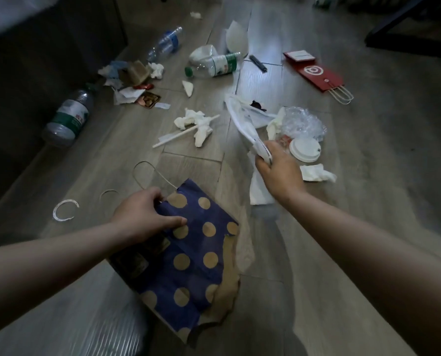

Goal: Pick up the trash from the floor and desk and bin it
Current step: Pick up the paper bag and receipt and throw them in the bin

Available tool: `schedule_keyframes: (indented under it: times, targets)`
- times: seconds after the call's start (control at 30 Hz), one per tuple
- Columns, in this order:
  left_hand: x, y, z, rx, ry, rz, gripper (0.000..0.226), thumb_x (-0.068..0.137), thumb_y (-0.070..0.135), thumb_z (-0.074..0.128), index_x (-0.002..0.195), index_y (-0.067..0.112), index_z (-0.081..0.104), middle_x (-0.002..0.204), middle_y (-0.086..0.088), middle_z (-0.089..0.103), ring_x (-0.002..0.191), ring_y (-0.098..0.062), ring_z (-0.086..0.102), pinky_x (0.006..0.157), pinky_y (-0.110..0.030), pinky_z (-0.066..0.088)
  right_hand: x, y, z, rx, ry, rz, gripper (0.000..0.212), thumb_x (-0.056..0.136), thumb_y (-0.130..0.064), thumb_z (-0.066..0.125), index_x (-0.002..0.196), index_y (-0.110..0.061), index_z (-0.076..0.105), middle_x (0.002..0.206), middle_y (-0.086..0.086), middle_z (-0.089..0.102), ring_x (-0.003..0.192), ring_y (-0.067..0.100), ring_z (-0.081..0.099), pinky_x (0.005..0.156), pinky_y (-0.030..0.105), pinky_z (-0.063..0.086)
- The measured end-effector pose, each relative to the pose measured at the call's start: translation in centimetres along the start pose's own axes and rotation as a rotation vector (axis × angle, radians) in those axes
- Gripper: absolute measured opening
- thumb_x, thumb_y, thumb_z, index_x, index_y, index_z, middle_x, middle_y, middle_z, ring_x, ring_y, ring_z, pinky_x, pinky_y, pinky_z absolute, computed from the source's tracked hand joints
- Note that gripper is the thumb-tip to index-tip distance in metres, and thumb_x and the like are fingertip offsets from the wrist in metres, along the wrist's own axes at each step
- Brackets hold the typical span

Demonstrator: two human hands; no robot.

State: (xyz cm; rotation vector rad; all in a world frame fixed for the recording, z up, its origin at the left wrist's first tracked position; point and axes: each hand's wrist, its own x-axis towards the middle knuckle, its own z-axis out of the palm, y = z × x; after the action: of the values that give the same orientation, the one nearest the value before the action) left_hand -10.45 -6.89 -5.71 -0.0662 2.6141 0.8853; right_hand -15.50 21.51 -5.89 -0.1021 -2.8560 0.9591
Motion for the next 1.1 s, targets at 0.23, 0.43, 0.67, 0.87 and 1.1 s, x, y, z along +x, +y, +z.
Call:
schedule_keyframes:
  times: [0.23,0.43,0.67,0.87,1.1]
  targets:
    - [-2.5,4.0,-1.1,-0.076,0.06,0.023,0.05,0.061,0.052,0.08,0.094,0.022,0.06,0.09,0.003,0.062,0.084,-0.016,0.059,0.079,-0.044,0.052,-4.1,-2.7,-6.2,0.266,0.015,0.045,0.018,0.095,-0.03,0.049,0.11,-0.025,0.058,0.091,0.001,0.065,0.081,0.018,0.062,0.074,0.041,0.052]
    - [-2.0,7.5,-2.6,-0.105,0.116,0.061,0.046,0.059,0.052,0.082,0.084,0.021,0.058,0.08,0.003,0.062,0.076,-0.017,0.06,0.064,-0.035,0.047,-6.9,-2.5,-9.6,0.358,0.033,0.132,0.023,0.095,-0.032,0.051,0.117,-0.027,0.058,0.087,-0.008,0.065,0.08,0.011,0.063,0.069,0.036,0.054]
    - [-2.3,11.0,-4.4,-0.131,0.215,0.102,0.037,0.065,0.048,0.08,0.082,0.028,0.054,0.082,0.007,0.061,0.074,-0.014,0.058,0.065,-0.037,0.05,-8.1,-3.0,-12.3,0.405,0.077,0.243,0.017,0.093,-0.034,0.053,0.11,-0.036,0.059,0.086,-0.005,0.066,0.078,0.014,0.064,0.071,0.045,0.056]
    - [-6.6,19.0,-12.4,-0.117,0.233,0.038,0.037,0.065,0.048,0.08,0.078,0.029,0.05,0.076,0.012,0.057,0.069,-0.007,0.054,0.054,-0.028,0.037,-8.1,-10.0,-21.8,0.465,0.051,0.396,0.01,0.096,-0.032,0.053,0.093,-0.039,0.06,0.078,-0.003,0.066,0.071,0.011,0.063,0.064,0.036,0.052]
    - [-15.4,32.5,-26.5,-0.149,0.278,0.059,0.037,0.065,0.047,0.079,0.078,0.024,0.053,0.074,0.009,0.061,0.069,-0.01,0.057,0.056,-0.031,0.042,-7.9,-23.4,-40.3,0.595,0.25,0.497,0.009,0.096,-0.027,0.055,0.09,-0.03,0.06,0.078,-0.001,0.065,0.069,0.015,0.064,0.058,0.025,0.052]
